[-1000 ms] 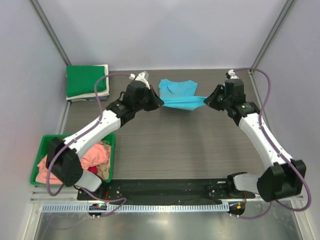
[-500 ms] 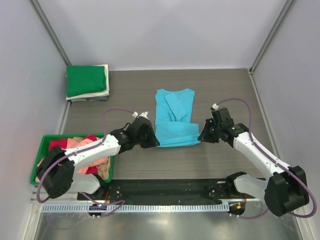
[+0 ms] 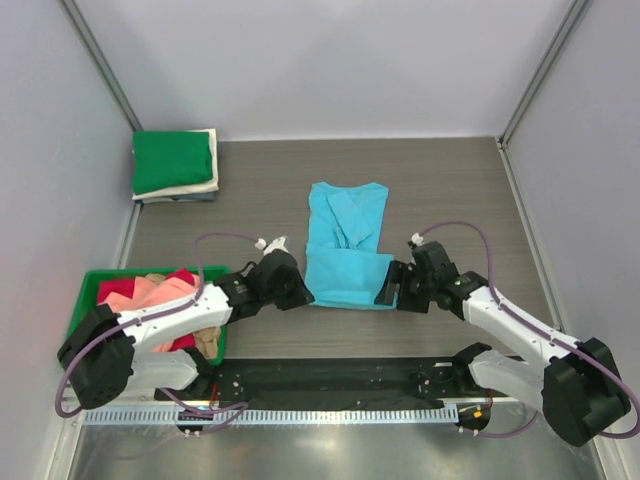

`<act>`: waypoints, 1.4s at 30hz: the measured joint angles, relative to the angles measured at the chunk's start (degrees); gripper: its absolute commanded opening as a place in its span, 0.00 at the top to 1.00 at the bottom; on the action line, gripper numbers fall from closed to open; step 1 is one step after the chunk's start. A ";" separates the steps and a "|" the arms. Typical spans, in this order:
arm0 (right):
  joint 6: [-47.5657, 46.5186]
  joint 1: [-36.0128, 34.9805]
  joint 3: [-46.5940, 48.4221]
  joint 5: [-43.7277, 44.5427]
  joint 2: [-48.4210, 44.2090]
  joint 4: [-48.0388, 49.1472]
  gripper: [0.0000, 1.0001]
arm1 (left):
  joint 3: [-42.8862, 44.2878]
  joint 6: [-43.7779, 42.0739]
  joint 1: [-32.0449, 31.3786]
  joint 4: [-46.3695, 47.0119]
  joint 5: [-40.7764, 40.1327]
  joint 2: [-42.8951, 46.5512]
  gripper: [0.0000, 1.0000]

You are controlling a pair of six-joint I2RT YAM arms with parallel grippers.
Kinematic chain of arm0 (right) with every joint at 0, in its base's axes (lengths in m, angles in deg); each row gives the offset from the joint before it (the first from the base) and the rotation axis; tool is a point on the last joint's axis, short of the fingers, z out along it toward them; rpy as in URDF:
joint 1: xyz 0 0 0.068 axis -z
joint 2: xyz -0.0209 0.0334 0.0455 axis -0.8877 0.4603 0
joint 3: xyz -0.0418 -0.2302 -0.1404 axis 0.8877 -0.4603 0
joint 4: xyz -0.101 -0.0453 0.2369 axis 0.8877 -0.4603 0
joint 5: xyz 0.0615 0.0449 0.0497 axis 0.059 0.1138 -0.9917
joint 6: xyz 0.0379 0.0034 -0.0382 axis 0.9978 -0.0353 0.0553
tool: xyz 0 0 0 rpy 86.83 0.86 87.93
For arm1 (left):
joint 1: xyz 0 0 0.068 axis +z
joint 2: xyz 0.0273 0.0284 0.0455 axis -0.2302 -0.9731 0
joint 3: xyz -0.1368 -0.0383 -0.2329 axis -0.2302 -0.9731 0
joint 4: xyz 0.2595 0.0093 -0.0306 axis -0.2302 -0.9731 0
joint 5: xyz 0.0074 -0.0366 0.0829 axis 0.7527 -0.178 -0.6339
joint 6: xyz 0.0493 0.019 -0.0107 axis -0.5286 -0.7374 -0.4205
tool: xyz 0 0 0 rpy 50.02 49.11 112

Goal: Fold and stack the t-shirts

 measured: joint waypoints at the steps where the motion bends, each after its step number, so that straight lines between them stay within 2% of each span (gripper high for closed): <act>1: 0.63 -0.83 -1.84 0.00 -0.46 0.87 0.29 | -1.25 0.57 -0.13 0.04 -0.28 0.55 0.65; 2: 1.62 -1.95 -3.93 -0.02 -0.90 1.42 0.29 | -2.62 0.76 -0.20 0.22 -0.48 1.18 0.49; 4: 2.64 -3.26 -6.27 0.11 -0.96 2.40 0.29 | -5.46 1.77 -0.35 0.33 -0.72 2.78 0.25; 9: 4.63 -3.72 -7.43 3.58 -1.57 4.70 0.26 | -9.55 2.62 -0.66 0.15 -1.77 6.60 0.19; 13: 4.79 -3.72 -5.77 6.75 0.20 5.62 0.25 | -8.44 0.55 -0.72 -0.90 -4.90 9.25 0.16; 18: 4.52 -1.84 1.51 10.34 8.11 6.32 0.26 | -0.70 -4.85 1.38 -2.14 -7.72 5.01 0.22; 24: 3.08 3.67 7.54 12.26 17.46 9.27 0.29 | 7.69 -11.08 9.99 1.75 -5.55 -9.31 0.31; 30: 2.12 5.92 10.05 11.61 24.98 12.26 0.39 | 11.87 -14.03 14.43 4.55 -2.14 -22.43 0.39; 36: 1.14 5.97 11.87 9.79 28.83 16.59 0.55 | 15.89 -14.58 15.17 8.48 1.11 -28.30 0.49; 37: 1.07 6.03 12.09 9.64 29.35 17.09 0.61 | 16.39 -14.62 15.19 8.92 1.36 -28.83 0.51; 38: 0.96 6.23 12.33 9.44 29.86 17.59 0.65 | 16.94 -14.73 15.26 9.27 1.57 -29.33 0.55; 39: 0.90 6.34 12.46 9.29 30.36 18.03 0.70 | 17.38 -14.78 15.28 9.46 1.81 -29.81 0.65; 41: 0.76 6.62 12.66 8.90 31.08 18.84 0.82 | 17.92 -15.13 15.28 9.79 2.03 -30.49 0.76; 42: 0.63 6.82 12.68 8.90 31.34 18.99 0.87 | 18.16 -15.43 15.34 9.84 2.21 -30.75 0.86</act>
